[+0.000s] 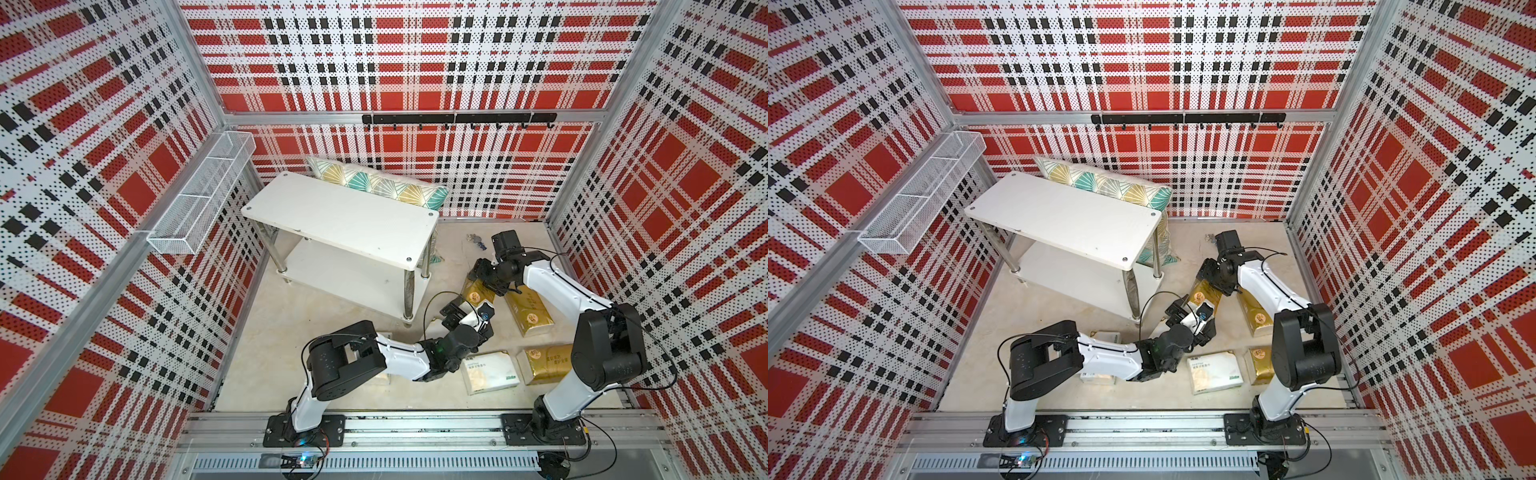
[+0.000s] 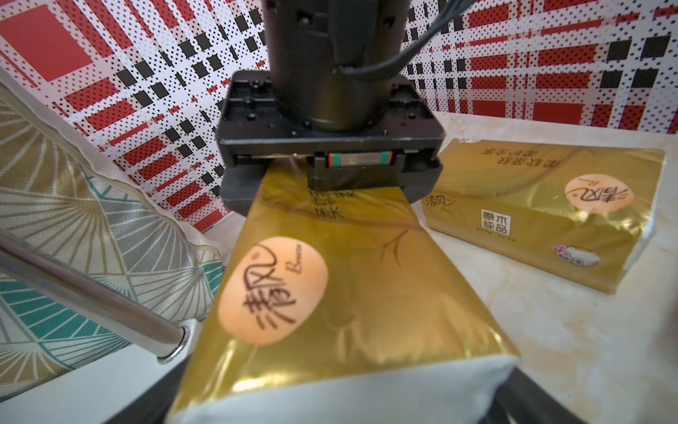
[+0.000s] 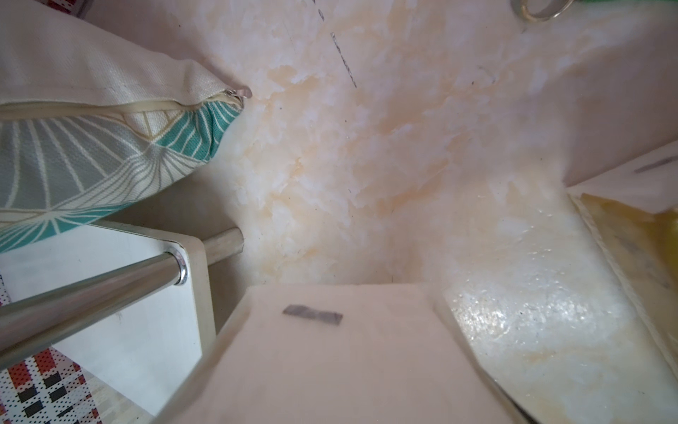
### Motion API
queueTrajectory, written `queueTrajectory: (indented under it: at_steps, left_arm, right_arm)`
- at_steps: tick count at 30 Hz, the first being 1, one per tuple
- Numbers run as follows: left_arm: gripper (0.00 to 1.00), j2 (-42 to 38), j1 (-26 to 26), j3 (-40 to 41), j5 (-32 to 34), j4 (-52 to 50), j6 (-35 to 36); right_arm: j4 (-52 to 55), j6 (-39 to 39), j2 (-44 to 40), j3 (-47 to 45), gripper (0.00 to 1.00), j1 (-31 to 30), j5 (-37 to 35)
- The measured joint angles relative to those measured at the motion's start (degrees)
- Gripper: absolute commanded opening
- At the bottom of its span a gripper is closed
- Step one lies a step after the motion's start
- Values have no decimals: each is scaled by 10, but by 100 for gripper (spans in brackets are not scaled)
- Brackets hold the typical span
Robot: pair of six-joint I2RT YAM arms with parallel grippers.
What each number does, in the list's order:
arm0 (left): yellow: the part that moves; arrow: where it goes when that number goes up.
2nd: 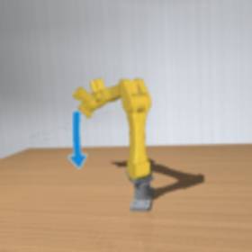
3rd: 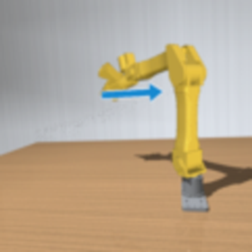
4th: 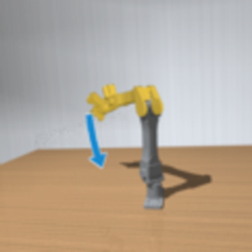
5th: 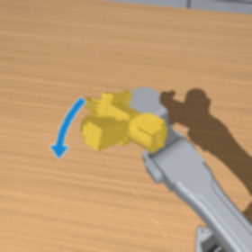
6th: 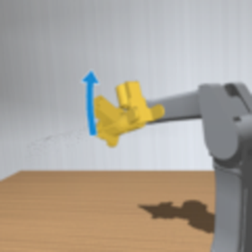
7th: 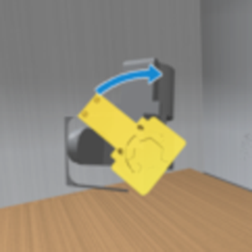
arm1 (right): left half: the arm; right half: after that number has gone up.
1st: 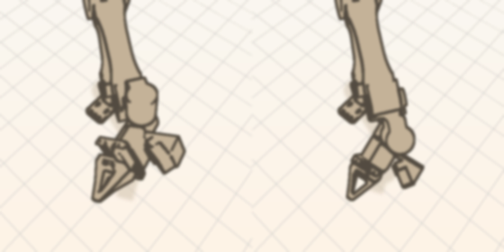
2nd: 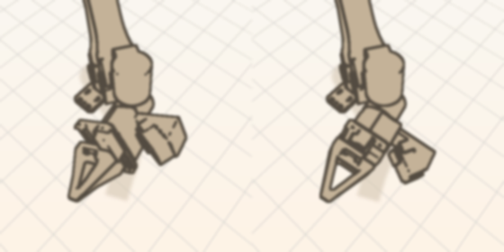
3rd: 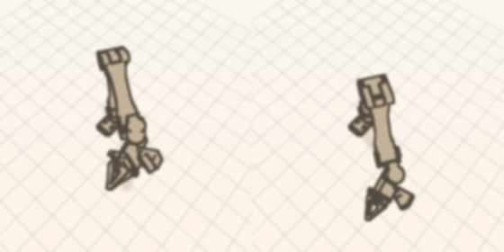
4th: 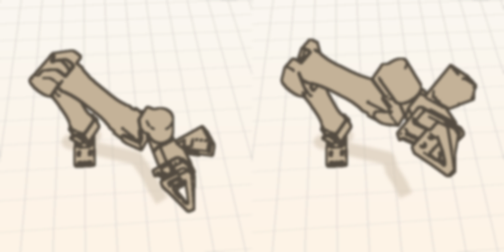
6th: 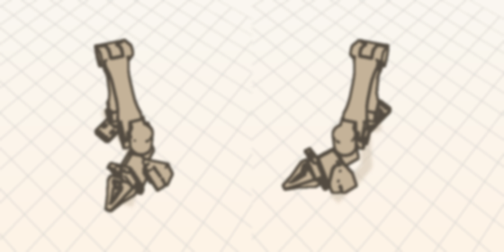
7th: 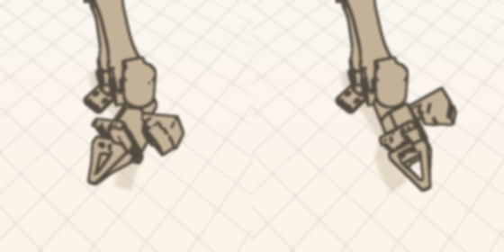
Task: Place the tissue boxes on the shelf by color
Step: Pick up the box of tissues from the center of the board.
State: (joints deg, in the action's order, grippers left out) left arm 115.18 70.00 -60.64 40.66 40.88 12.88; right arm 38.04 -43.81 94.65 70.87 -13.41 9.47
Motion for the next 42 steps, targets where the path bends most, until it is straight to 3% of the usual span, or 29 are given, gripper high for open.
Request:
queueTrajectory:
  at_steps: [9,16,22,25,27,28,36,42]
  left_arm:
    - [99,17,-4,-15,1,18,15]
    - [92,28,-11,-23,-2,28,22]
    - [80,28,-14,-24,-5,29,27]
    - [78,28,-15,-22,-8,28,26]
    - [76,25,-18,-14,-17,28,25]
    - [75,23,-19,-10,-22,28,24]
    - [75,-5,-23,13,-50,26,2]
    - [75,-41,-23,27,-98,5,-29]
  right_arm:
    - [-1,0,0,-9,65,-5,13]
    - [-7,0,0,-10,66,-7,21]
    - [-13,-2,0,-10,72,-7,21]
    - [-12,1,0,-10,86,-7,19]
    - [-1,8,0,-7,89,-7,18]
    - [3,10,0,-5,99,-8,19]
    - [30,18,0,20,100,3,6]
    - [37,22,0,38,100,44,-2]
